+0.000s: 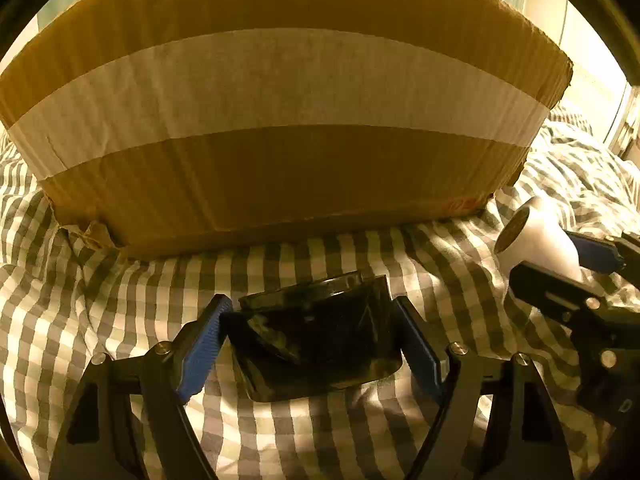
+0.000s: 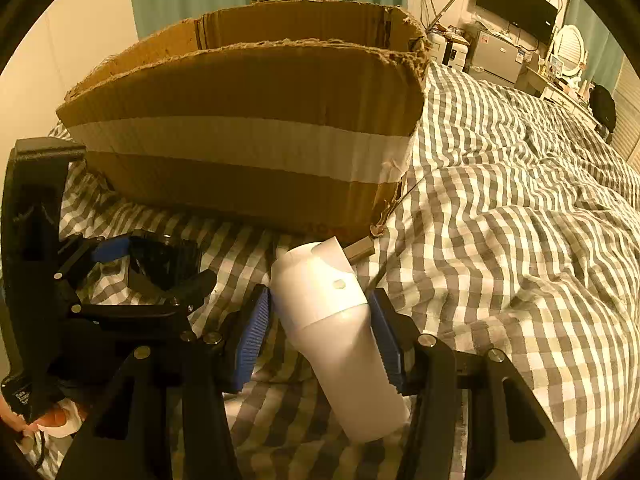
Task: Organize objects
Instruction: 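Grasp the black case with the left tool while the right tool lifts the adapter, then carry the adapter and black case over the box and open both tools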
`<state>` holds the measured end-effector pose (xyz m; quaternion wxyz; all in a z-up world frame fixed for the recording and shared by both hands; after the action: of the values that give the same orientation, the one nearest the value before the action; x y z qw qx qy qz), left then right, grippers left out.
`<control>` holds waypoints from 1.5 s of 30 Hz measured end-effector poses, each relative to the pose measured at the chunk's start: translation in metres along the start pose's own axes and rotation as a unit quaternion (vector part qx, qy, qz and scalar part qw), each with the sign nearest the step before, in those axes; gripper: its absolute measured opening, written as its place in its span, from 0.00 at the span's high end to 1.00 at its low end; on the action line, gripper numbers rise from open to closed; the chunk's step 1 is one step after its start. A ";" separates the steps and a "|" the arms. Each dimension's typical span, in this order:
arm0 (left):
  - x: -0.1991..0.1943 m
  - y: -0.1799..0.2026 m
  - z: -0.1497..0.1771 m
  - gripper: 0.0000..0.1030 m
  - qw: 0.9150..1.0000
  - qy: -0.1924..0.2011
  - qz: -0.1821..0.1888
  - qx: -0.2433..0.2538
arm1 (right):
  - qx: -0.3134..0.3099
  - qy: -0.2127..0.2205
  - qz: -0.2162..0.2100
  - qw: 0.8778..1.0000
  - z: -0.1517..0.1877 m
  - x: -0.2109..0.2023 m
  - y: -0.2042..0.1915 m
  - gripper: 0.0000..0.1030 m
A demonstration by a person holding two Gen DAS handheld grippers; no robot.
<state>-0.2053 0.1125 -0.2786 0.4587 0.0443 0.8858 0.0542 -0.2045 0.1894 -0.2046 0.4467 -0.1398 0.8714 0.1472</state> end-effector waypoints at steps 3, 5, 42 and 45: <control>-0.004 -0.001 0.003 0.20 1.000 -0.004 0.010 -0.009 | -0.001 -0.002 0.001 1.000 0.001 0.000 0.001 0.51; -0.010 0.000 0.006 0.20 1.000 -0.007 0.016 -0.011 | -0.001 0.000 0.002 1.000 0.000 -0.001 0.001 0.51; -0.205 -0.043 -0.017 0.20 0.995 0.090 0.042 -0.012 | -0.002 0.105 0.033 0.994 -0.034 -0.187 -0.052 0.53; -0.226 -0.038 -0.032 0.20 0.993 0.105 0.056 -0.010 | -0.008 0.128 0.034 0.991 -0.049 -0.211 -0.053 0.53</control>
<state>-0.1024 0.0443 -0.0832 0.3596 0.0834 0.9247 0.0934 -0.1028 0.1459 -0.0112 0.3247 -0.1315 0.9246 0.1501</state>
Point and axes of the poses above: each gripper's, at about its wrist camera, not at the fingertips, and x roughly the way its jaws point, y to its right, z to its underside, the point moved 9 cm from there along x, roughly the way its jaws point, and after that the axes turned 9 degrees about -x, right-handed, at the moved point
